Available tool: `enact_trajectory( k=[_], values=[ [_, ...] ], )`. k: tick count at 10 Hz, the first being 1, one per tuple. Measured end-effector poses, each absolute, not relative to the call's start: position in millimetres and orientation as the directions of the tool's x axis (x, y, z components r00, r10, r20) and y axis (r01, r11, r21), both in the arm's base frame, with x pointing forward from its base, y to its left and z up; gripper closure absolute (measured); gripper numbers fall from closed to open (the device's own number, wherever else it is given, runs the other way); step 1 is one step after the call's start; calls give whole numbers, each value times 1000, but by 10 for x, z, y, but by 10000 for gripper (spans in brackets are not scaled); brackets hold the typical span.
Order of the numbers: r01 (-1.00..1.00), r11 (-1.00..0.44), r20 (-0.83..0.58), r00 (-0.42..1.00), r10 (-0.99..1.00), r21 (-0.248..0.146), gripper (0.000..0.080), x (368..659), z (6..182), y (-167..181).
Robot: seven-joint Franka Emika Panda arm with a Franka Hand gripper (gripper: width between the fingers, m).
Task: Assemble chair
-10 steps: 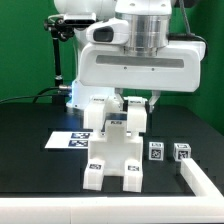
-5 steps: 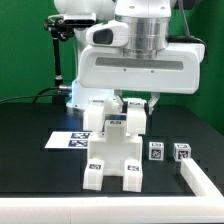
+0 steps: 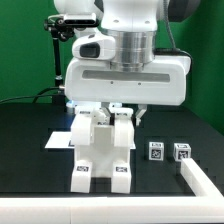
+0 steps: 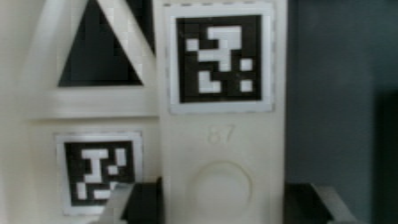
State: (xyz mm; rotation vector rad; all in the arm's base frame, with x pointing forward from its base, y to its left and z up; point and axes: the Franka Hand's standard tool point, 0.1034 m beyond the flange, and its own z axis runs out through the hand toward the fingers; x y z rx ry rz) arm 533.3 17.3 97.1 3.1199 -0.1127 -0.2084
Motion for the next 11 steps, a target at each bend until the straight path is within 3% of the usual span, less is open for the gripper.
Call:
enact_trajectory(
  k=[7, 9, 10, 11],
  values=[
    [-52, -999, -125, 991, -54, 17, 515, 5407, 977, 117],
    [-52, -999, -125, 991, -54, 17, 226, 5406, 977, 118],
    [-52, -999, -125, 991, -54, 17, 226, 5406, 977, 118],
    [-52, -999, -125, 991, -53, 17, 165, 5406, 977, 118]
  ],
)
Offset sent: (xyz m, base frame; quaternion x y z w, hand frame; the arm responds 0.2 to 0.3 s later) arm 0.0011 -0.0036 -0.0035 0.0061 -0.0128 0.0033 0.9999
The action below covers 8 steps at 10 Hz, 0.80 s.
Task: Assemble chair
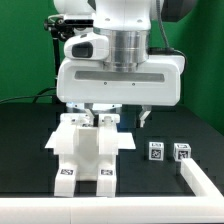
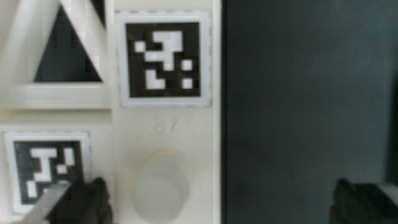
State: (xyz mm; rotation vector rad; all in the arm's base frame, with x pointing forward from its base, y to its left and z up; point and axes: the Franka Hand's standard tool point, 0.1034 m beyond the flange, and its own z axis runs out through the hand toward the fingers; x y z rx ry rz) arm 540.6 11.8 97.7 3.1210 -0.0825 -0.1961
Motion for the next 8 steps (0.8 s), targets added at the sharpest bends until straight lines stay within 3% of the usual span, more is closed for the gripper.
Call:
enact_trajectory(
  k=[8],
  values=[
    [-52, -999, -125, 991, -53, 17, 150, 5406, 977, 118]
  ],
)
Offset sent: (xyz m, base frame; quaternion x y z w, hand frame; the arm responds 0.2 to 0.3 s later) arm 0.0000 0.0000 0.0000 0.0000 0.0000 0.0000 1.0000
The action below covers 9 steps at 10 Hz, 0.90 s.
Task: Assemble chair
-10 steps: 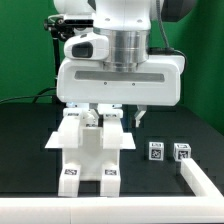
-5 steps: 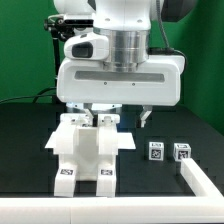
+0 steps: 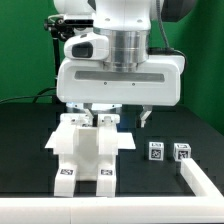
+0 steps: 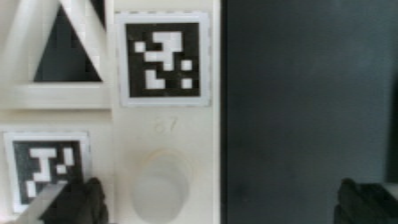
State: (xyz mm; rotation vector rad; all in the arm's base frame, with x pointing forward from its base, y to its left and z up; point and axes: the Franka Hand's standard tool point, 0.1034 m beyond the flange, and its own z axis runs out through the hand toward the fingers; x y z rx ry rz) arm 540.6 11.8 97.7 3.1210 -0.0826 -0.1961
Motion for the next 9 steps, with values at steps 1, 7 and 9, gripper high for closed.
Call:
enact_trajectory(
  k=[1, 7, 9],
  values=[
    [-61, -998, -136, 989, -63, 18, 150, 5392, 1007, 140],
    [-78, -997, -93, 993, -78, -2, 150, 4879, 1349, 1103],
    [-67, -998, -95, 993, -67, 3, 150, 4844, 1314, 1176]
  ],
)
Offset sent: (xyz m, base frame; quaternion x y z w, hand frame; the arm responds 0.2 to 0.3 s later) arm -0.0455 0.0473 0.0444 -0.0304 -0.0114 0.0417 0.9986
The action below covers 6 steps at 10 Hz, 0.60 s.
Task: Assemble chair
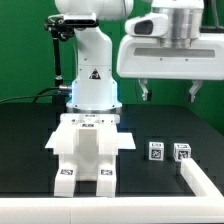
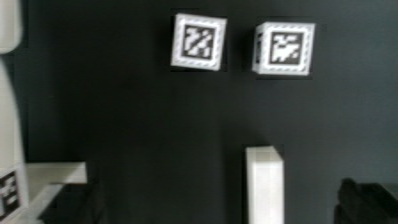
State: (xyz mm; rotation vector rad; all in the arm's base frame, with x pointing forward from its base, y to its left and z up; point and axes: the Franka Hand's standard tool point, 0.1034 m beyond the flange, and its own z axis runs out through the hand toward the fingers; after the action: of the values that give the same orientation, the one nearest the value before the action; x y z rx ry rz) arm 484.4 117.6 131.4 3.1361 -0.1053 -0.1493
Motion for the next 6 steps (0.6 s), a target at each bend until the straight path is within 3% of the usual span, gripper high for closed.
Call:
enact_trajectory(
  k=[3, 6],
  values=[
    [-66, -998, -97, 993, -66, 4, 150, 4829, 1292, 1182],
    [-80, -997, -20, 997, -79, -22, 150, 4649, 903, 1458]
  ],
)
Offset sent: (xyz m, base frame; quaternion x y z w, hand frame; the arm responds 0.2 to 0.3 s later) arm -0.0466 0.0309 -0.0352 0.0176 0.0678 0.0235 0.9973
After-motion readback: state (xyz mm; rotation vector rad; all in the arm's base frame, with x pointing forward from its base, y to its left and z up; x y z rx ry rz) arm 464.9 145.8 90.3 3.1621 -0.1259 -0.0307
